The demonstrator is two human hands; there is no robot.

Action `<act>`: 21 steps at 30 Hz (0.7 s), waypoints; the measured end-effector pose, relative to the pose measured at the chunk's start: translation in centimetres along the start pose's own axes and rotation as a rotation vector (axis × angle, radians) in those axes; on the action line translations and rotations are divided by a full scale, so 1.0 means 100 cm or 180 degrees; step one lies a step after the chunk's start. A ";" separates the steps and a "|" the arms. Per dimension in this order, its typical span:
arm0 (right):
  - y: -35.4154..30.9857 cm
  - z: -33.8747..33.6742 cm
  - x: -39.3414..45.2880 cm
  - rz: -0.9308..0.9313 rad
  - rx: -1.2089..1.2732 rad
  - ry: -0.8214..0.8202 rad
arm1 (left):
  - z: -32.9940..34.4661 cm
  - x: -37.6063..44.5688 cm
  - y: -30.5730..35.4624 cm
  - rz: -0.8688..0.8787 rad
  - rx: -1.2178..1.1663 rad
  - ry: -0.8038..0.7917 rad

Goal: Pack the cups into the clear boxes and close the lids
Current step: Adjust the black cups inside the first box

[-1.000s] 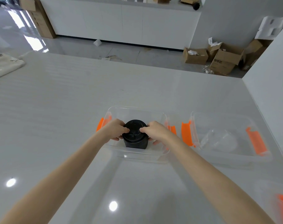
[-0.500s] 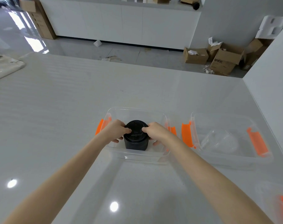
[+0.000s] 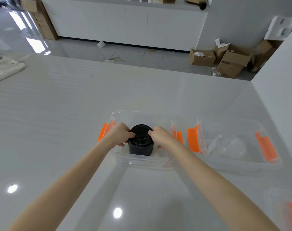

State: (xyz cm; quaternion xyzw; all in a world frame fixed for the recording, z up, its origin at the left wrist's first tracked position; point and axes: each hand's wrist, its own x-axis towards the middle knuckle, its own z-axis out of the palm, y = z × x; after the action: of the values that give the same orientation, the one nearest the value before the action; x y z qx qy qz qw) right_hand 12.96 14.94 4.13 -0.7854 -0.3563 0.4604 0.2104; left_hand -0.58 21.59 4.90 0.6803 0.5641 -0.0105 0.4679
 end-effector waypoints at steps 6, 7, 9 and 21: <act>-0.007 -0.007 -0.005 -0.0111 -0.0200 0.0060 | -0.001 -0.002 0.011 0.0049 0.0311 0.0081; -0.008 -0.010 -0.008 -0.0197 -0.0245 0.0107 | 0.000 -0.005 0.016 0.0097 0.0440 0.0179; -0.010 -0.018 -0.015 -0.0335 -0.0274 0.0237 | 0.005 -0.012 0.028 0.0274 0.0633 0.0394; 0.053 -0.095 -0.102 -0.1303 0.0565 0.1452 | 0.079 -0.077 0.083 0.1882 0.0439 0.0265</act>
State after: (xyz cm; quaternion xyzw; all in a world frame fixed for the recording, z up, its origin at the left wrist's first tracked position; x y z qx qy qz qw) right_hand 19.92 3.76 11.07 -0.7589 -0.4090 0.2497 0.4409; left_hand 7.12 11.28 9.81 0.8450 0.3582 0.1158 0.3798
